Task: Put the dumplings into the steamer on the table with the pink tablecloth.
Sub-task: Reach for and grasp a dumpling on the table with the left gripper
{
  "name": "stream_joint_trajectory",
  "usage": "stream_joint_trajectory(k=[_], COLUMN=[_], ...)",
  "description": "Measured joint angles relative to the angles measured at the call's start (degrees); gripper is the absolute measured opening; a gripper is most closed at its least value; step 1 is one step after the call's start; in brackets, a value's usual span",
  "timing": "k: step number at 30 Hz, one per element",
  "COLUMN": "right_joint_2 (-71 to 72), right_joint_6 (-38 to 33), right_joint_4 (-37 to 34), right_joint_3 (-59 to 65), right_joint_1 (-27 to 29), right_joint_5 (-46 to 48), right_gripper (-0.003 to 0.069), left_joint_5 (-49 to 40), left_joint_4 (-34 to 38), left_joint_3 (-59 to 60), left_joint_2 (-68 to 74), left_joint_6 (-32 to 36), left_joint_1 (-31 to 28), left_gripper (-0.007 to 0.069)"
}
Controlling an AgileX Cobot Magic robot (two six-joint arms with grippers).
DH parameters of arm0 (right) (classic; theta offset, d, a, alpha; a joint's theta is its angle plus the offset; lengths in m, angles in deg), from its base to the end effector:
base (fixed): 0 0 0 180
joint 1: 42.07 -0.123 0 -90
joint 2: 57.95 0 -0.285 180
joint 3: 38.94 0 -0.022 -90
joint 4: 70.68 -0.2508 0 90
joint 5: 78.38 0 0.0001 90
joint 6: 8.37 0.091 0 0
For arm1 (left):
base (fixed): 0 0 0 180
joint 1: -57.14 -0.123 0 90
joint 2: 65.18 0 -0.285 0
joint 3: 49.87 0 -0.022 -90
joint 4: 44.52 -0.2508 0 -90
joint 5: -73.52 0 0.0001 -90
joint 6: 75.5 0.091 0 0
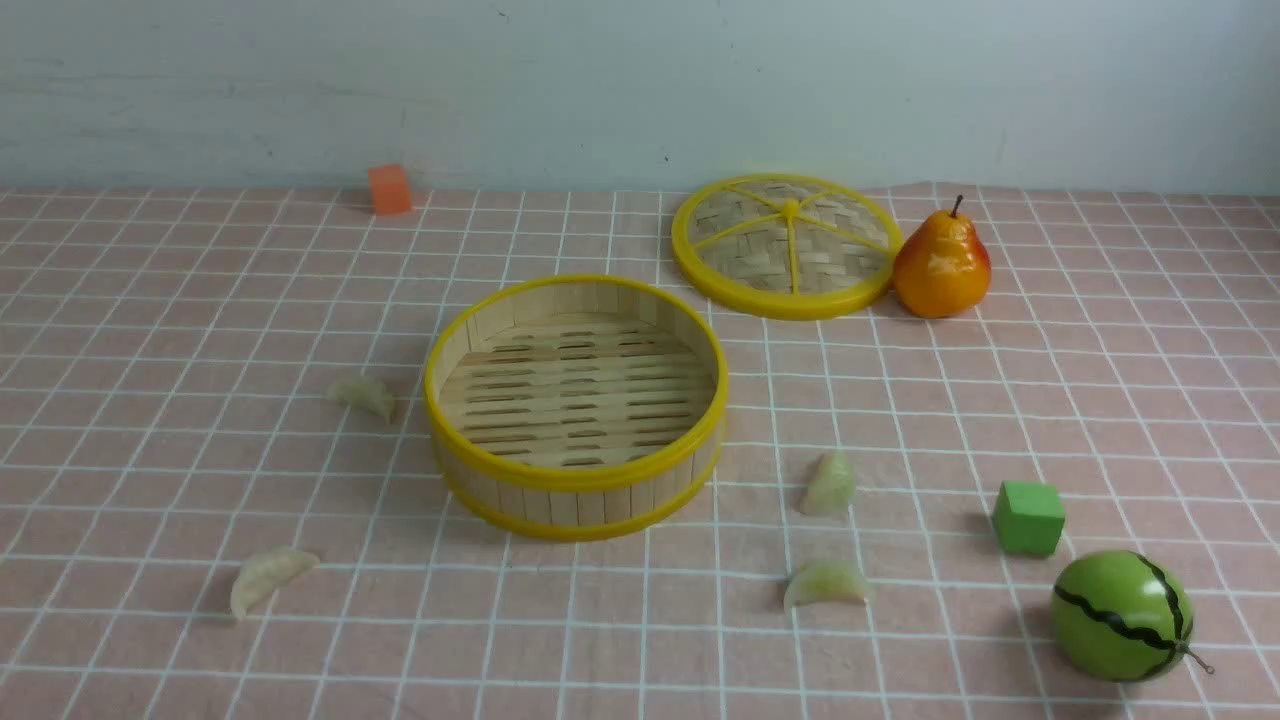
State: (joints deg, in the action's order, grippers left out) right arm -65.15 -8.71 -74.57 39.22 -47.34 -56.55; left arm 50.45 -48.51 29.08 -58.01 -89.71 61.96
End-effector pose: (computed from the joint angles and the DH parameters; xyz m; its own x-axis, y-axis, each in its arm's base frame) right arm 0.0519 0.0071 0.1740 -0.2997 0.0297 -0.9536 -0.0989 0.9932 0.0620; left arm 0.0519 -0.0019 0.1676 -0.3319 -0.1555 -0.9304 -0.0024 0.9865 -0.1640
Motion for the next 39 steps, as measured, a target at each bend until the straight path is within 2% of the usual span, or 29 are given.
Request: stream_joint_trajectory(k=[31,35,39], right_joint_2=[0.0,0.0,0.0], right_joint_6=[0.0,0.34,1.49], right_joint_4=[1.63,1.9,1.07], right_joint_3=[0.0,0.54,0.54], right_joint_1=[0.0,0.0,0.0], right_joint_5=[-0.17,-6.72,-22.77], right_gripper=[0.0239,0.0239,0.0239], left_joint_5=[2.27,12.0,26.98], left_joint_4=[-0.28,-0.28,-0.28], left_joint_3=[0.0,0.07,0.07], left_joint_2=[0.0,0.0,0.0], left_joint_6=[0.42,0.42,0.42], left_joint_1=[0.0,0.0,0.0], left_gripper=[0.0142,0.0144,0.0144])
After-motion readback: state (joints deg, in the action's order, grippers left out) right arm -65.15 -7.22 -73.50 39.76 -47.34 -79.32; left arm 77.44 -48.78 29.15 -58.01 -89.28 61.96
